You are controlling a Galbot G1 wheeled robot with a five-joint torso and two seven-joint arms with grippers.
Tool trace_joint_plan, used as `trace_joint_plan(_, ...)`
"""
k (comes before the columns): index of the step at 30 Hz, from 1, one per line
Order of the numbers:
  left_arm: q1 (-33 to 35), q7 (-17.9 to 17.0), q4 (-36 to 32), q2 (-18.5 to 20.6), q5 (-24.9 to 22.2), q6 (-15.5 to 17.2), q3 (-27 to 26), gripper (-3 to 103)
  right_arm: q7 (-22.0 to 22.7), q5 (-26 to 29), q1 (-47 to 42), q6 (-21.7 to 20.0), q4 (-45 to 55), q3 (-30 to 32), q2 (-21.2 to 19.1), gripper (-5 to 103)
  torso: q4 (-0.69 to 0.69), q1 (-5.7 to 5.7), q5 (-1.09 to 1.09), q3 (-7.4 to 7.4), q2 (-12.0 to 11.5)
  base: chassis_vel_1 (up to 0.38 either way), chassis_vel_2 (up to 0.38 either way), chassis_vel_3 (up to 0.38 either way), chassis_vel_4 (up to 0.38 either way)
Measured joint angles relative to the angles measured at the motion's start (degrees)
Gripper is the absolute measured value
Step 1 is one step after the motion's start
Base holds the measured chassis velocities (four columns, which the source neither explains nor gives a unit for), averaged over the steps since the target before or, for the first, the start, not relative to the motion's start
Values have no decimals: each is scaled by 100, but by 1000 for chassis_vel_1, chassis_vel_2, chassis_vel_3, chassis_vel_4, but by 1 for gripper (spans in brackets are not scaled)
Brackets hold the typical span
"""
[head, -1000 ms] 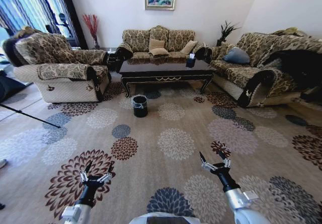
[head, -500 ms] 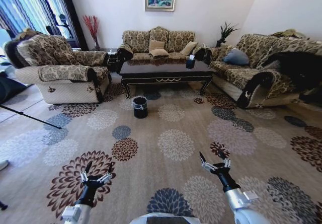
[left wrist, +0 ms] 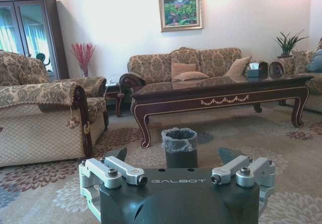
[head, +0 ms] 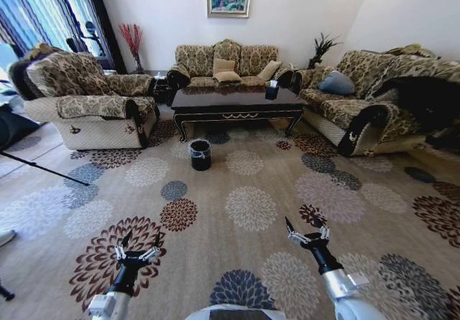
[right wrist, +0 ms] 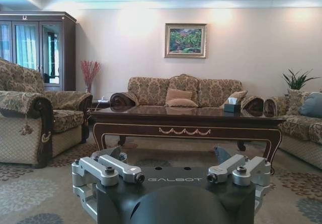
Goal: Move to the front of the table and pick up the trash from the floor, then place it into the trash bin.
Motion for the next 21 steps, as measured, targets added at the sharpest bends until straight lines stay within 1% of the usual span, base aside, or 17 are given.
trace_joint_plan(21, 0, 0, 0, 0, 0, 0, 0, 100, 0, 0, 0, 0, 0, 0, 0, 100, 0, 221, 0, 301, 523, 0, 0, 0, 0)
